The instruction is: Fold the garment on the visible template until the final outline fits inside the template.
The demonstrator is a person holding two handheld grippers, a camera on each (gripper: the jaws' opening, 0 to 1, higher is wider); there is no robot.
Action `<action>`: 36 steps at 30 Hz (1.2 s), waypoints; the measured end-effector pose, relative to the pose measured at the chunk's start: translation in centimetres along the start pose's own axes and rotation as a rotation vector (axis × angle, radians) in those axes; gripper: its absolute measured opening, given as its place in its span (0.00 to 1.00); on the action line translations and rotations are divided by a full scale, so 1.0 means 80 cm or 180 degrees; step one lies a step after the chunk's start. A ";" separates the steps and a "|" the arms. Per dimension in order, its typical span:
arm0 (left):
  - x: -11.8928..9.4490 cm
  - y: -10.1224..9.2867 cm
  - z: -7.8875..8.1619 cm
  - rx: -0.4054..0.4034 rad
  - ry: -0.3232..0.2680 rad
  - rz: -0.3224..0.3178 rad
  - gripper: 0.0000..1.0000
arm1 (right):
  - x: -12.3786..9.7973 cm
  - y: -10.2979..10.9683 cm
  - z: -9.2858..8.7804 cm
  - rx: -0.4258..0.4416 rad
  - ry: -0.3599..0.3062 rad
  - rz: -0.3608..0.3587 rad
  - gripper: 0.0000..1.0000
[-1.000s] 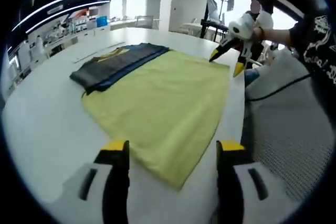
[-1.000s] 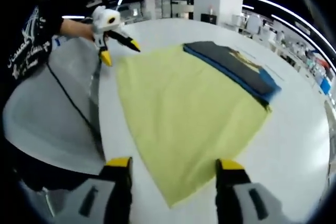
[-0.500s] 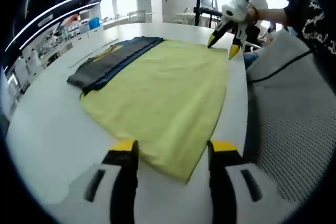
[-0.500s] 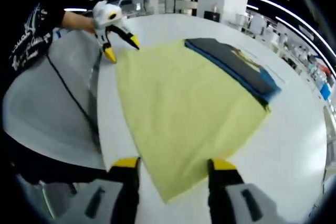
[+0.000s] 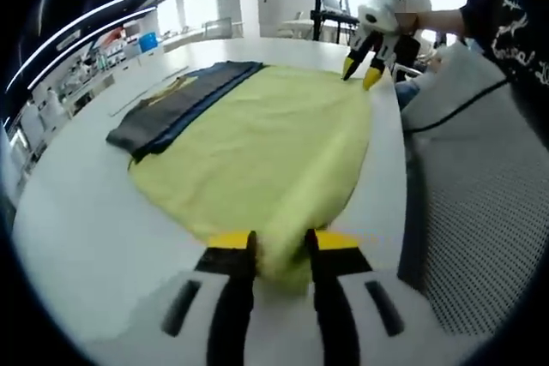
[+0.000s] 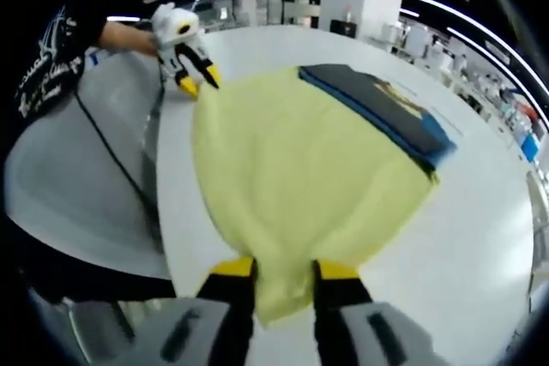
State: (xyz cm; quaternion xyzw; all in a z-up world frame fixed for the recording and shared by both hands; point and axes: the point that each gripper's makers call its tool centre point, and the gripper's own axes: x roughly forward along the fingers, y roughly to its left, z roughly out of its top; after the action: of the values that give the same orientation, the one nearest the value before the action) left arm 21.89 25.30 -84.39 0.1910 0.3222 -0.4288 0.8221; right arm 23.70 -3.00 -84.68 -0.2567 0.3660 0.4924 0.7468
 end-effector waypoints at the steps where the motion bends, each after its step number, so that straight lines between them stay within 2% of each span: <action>1: 0.000 0.000 0.000 -0.0018 0.0013 -0.0014 0.11 | 0.000 -0.001 0.000 0.0004 -0.0003 -0.0009 0.19; 6: 0.000 0.008 -0.001 -0.0048 0.0022 0.0051 0.02 | 0.000 -0.008 -0.001 0.0032 -0.0010 -0.0072 0.05; 10: -0.001 0.011 -0.002 -0.0091 0.0016 0.0065 0.00 | -0.001 -0.009 -0.003 0.0047 -0.0008 -0.0082 0.02; 18: -0.008 0.011 -0.002 -0.0197 -0.0006 0.0056 0.00 | -0.008 0.001 -0.006 0.0060 -0.0015 -0.0042 0.00; 22: -0.014 0.008 0.001 -0.0199 0.0002 0.0129 0.00 | -0.013 0.006 -0.005 0.0095 -0.0044 -0.0044 0.00; 27: -0.024 0.003 -0.005 -0.0256 0.0028 0.0143 0.00 | -0.022 0.025 -0.002 0.0098 -0.0075 0.0006 0.00; 28: -0.026 0.004 -0.005 -0.0285 0.0031 0.0203 0.00 | -0.024 0.030 0.000 0.0095 -0.0084 0.0025 0.00; 36: -0.049 -0.011 0.004 -0.0373 -0.0022 0.0268 0.00 | -0.040 0.055 0.007 0.0142 -0.0177 0.0071 0.00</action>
State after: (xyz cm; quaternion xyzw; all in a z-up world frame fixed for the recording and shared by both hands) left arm 19.64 26.89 -81.50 0.1544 0.3356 -0.3749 0.8503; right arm 18.98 -2.65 -81.92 -0.2221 0.3589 0.4993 0.7567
